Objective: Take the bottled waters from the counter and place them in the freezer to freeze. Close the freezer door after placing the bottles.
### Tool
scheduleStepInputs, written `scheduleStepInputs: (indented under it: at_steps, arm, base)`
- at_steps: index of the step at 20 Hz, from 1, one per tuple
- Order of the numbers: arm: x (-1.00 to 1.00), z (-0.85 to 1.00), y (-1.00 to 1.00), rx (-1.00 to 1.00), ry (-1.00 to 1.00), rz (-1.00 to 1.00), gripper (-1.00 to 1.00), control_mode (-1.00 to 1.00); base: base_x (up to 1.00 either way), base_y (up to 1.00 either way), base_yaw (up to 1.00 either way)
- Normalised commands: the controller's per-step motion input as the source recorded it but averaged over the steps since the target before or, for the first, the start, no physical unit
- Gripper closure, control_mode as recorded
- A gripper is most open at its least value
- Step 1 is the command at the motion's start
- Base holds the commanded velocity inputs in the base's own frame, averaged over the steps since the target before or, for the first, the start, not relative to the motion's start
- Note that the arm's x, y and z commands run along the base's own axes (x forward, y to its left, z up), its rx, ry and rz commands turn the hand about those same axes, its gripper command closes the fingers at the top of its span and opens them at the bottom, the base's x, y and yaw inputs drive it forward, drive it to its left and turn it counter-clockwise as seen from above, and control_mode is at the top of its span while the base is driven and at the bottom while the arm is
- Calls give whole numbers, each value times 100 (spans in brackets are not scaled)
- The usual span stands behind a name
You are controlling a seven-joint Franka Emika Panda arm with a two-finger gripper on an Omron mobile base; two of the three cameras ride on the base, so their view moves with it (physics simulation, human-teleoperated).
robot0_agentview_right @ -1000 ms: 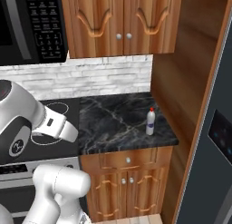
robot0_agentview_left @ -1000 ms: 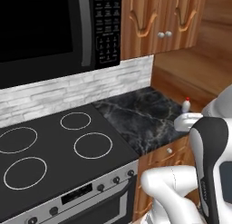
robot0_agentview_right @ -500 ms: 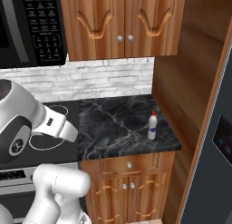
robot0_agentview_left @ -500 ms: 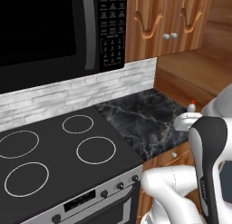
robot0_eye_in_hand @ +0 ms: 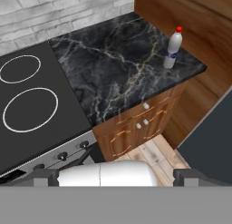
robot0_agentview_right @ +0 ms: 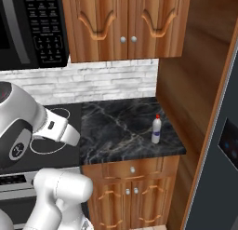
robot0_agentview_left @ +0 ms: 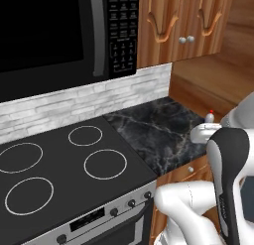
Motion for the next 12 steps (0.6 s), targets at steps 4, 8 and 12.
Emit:
scheduleStepInputs:
  at_steps: [4,8,12]
  arm:
    - [0,0,0,0,0,0,-100,100]
    - [6,-9,-49,8,-7,9,-100,-100]
    - [3,-33,-59,6,-27,9,-100,-100]
  base:
    - [2,0,0]
    - [0,0,0]
    - [0,0,0]
